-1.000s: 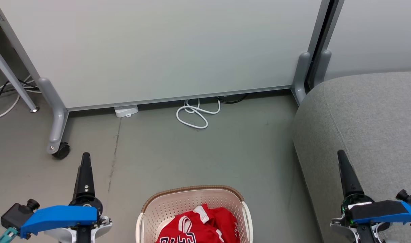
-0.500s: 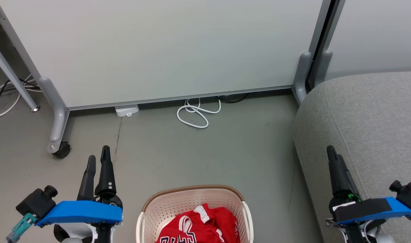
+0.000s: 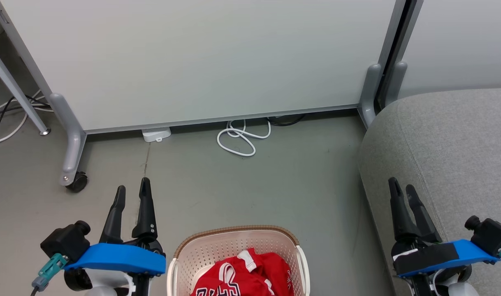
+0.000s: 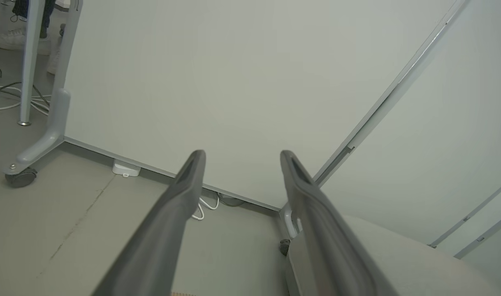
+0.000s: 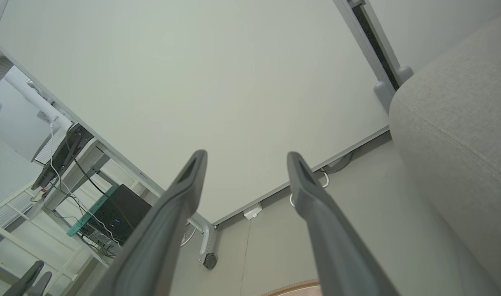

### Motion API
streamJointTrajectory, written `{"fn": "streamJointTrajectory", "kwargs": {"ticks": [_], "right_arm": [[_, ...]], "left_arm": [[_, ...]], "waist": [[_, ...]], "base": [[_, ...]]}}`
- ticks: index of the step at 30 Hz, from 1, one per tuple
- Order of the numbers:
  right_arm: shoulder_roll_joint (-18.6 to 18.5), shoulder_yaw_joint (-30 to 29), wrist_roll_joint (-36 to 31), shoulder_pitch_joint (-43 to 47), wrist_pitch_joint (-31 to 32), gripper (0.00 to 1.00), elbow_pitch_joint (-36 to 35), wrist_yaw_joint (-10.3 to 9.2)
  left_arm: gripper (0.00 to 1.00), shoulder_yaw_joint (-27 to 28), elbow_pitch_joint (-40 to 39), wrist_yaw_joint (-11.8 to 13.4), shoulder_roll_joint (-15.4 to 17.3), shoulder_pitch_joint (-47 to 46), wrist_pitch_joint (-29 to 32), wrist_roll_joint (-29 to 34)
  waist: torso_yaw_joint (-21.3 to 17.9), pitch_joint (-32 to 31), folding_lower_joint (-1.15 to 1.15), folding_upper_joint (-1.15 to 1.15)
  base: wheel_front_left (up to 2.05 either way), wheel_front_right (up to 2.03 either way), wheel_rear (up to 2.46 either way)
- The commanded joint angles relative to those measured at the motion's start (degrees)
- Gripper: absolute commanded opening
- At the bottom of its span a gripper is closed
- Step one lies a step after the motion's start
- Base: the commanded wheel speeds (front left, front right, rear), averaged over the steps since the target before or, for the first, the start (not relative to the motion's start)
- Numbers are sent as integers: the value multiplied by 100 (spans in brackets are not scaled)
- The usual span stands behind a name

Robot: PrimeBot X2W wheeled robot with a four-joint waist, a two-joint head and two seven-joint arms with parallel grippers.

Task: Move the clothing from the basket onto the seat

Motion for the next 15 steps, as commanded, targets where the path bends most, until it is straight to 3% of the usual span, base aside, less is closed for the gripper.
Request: {"fn": "streamJointTrajectory", "kwargs": {"ticks": [1,15], "right_arm": [[-40,18,-203,-121,-65,100,-68,9],[-47,38,-1106,-171,-273,100,-30,11]], "left_arm": [[100,-29,-26,23,42,-137,-62,221],[100,-221,105,134,89,-197,-274,1184]], "waist": [[5,0,0,0],[39,14,0,0]], "base": [[0,0,0],[0,0,0]]}}
